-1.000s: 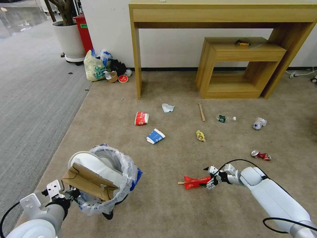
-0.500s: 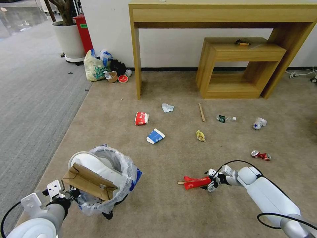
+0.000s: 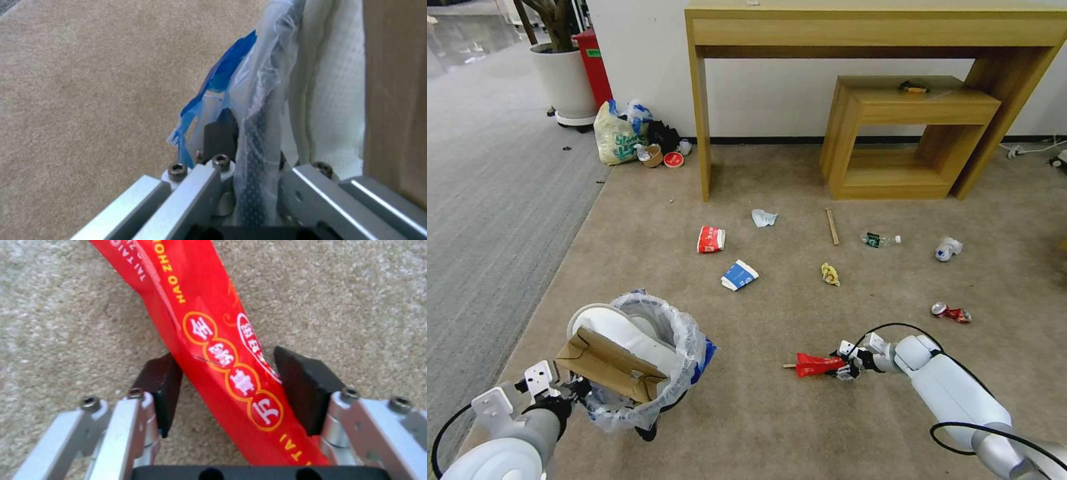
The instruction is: Pick up the trash bin and place the garbage on the floor into it.
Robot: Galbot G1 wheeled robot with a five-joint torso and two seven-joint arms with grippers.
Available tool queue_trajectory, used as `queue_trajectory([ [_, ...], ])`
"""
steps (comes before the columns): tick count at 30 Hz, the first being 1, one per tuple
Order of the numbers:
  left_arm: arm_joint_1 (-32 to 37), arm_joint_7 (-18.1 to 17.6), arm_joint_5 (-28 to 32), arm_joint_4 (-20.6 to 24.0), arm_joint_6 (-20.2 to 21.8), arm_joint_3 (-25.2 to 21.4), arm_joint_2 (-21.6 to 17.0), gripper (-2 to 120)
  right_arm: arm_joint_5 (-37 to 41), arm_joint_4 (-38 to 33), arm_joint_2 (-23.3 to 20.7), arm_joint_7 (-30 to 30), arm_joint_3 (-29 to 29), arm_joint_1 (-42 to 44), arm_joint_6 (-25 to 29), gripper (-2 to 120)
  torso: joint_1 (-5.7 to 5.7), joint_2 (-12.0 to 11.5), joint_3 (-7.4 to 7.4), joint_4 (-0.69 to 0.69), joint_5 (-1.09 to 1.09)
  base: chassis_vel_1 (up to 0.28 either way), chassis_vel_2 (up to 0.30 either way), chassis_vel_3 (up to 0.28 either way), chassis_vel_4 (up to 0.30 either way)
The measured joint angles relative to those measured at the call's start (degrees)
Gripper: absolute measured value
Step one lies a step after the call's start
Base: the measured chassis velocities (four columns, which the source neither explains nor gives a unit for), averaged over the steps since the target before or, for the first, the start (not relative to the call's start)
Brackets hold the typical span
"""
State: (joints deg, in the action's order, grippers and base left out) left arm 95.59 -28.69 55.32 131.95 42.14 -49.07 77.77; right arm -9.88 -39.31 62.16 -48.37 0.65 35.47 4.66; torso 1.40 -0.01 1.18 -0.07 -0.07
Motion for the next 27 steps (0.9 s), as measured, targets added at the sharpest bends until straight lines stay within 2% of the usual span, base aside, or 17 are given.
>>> queue_trajectory([
  [8,0.00,0.01,0.00,0.06,0.00,0.09,0.02,0,0.29,-1.17,-0.21,0.38,0.77,1.18,0.02,33,0.00,0.00,0.02,0.02,0.07,0.000,0.000,0.000,0.000],
  [12,0.12,0.02,-0.04,0.24,-0.01,0.12,0.11,0,0.69,-2.36,-0.94,0.41,1.04,1.86,-0.27,23,0.00,-0.01,0.04,0.12,0.16,0.000,0.000,0.000,0.000],
  [15,0.18,0.01,-0.05,0.30,0.00,0.15,0.17,0,1.19,-3.06,-1.52,0.53,1.09,2.19,-0.42,19,0.00,-0.02,0.05,0.13,0.19,0.000,0.000,0.000,0.000],
  [16,0.19,0.02,-0.07,0.35,0.00,0.16,0.19,0,1.30,-3.45,-2.06,2.34,1.47,2.23,-0.84,14,0.01,-0.03,0.04,0.16,0.19,0.000,0.000,0.000,0.000],
  [18,0.20,0.02,-0.09,0.42,-0.01,0.18,0.25,0,1.86,-4.42,-2.80,3.03,1.62,2.47,-1.14,7,0.01,-0.02,0.03,0.07,-0.02,0.000,0.000,0.000,0.000],
  [19,0.20,0.02,-0.09,0.42,-0.01,0.18,0.25,0,1.86,-4.42,-2.80,3.03,1.62,2.47,-1.14,7,0.01,-0.02,0.03,0.07,-0.02,0.000,0.000,0.000,0.000],
  [20,0.24,0.08,-0.02,0.45,0.00,0.23,0.29,0,2.36,-5.52,-3.37,2.89,1.59,2.89,-1.24,2,0.02,-0.03,0.05,0.07,0.16,0.000,0.000,0.000,0.000],
  [23,0.23,0.08,-0.17,0.55,-0.03,0.28,0.37,0,2.76,-6.63,-3.95,2.46,1.59,3.19,-1.29,1,0.02,-0.03,0.04,0.06,0.12,0.000,0.000,0.000,0.000],
  [24,0.28,0.08,-0.17,0.56,-0.02,0.40,0.45,0,3.15,-7.09,-4.22,2.30,1.62,3.27,-1.29,1,0.01,-0.03,0.03,0.07,0.00,0.000,0.000,0.000,0.000],
  [26,0.39,0.09,-0.22,0.88,-0.02,0.51,0.50,0,3.55,-7.72,-4.28,1.98,1.81,3.48,-1.31,1,0.01,-0.03,0.03,0.07,0.13,0.000,0.000,0.000,0.000],
  [27,0.47,0.07,-0.25,1.02,-0.02,0.50,0.51,0,3.69,-8.07,-4.31,1.88,2.09,3.57,-1.32,1,0.02,-0.03,0.03,0.07,0.12,0.000,0.000,0.000,0.000],
])
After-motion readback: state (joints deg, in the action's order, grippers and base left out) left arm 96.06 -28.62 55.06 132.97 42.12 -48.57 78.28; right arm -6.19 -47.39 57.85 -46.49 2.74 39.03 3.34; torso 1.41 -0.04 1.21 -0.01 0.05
